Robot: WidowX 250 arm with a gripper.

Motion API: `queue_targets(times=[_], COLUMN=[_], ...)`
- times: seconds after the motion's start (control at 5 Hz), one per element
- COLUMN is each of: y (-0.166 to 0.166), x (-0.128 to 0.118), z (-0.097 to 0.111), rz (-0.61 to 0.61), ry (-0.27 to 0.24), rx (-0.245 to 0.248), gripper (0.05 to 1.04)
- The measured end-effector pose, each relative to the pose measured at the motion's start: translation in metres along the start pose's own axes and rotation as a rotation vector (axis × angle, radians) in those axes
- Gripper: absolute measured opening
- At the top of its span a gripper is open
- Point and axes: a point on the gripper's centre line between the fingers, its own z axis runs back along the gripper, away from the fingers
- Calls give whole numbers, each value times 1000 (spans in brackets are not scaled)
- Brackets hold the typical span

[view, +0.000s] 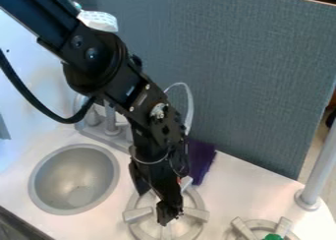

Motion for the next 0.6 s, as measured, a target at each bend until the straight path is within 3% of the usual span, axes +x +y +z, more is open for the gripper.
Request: queue_targets(times=[0.2,0.4,0.6], y=[-2,-11,-20], x=[-4,8,28], z=[-5,-3,3], rz=[-3,-42,-42], ry=[23,-33,-83], rx=[-9,-73,-76], gripper=[1000,1000,1000])
